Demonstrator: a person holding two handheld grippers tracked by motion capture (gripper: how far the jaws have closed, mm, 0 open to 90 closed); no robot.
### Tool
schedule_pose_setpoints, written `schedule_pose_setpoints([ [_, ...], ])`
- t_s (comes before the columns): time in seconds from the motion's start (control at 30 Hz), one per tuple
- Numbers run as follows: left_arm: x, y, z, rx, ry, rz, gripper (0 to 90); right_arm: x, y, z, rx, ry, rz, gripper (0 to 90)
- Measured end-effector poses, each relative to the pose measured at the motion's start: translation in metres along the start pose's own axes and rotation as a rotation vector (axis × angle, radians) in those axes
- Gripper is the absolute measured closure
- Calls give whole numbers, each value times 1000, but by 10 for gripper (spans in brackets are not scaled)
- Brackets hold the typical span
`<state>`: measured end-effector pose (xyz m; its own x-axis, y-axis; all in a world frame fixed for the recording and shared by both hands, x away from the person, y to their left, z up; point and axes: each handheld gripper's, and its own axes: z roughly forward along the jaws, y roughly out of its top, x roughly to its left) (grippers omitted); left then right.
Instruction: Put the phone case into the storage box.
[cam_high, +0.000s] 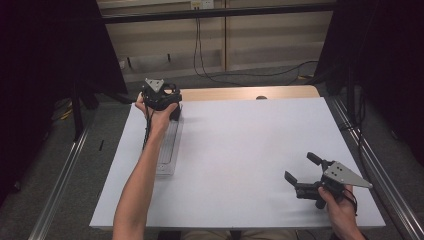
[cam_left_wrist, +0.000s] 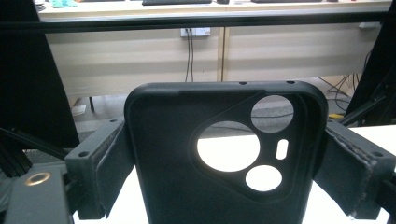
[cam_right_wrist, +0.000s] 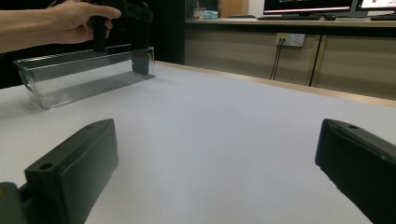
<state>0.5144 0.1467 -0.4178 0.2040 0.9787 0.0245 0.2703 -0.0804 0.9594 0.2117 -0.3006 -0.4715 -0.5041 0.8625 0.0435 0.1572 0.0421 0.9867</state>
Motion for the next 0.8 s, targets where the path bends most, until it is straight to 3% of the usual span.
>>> schedule_pose_setpoints([
  [0.07, 1, 0, -1, 11, 6, 5, 123, 0, 0, 0, 4, 4, -1, 0],
  [0.23, 4, 0, 1, 9, -43, -2, 97, 0, 0, 1, 2, 1, 0, 0],
  [0.37, 3, 0, 2, 5, -32, 15, 95, 1, 0, 1, 6, 2, 6, 0],
  [0.43, 1, 0, 3, -6, -12, 4, 98, 1, 0, 1, 4, 3, 5, 0],
  [0.8, 4, 1, 6, -15, -29, 7, 95, 0, 0, 1, 0, -1, 7, 0],
])
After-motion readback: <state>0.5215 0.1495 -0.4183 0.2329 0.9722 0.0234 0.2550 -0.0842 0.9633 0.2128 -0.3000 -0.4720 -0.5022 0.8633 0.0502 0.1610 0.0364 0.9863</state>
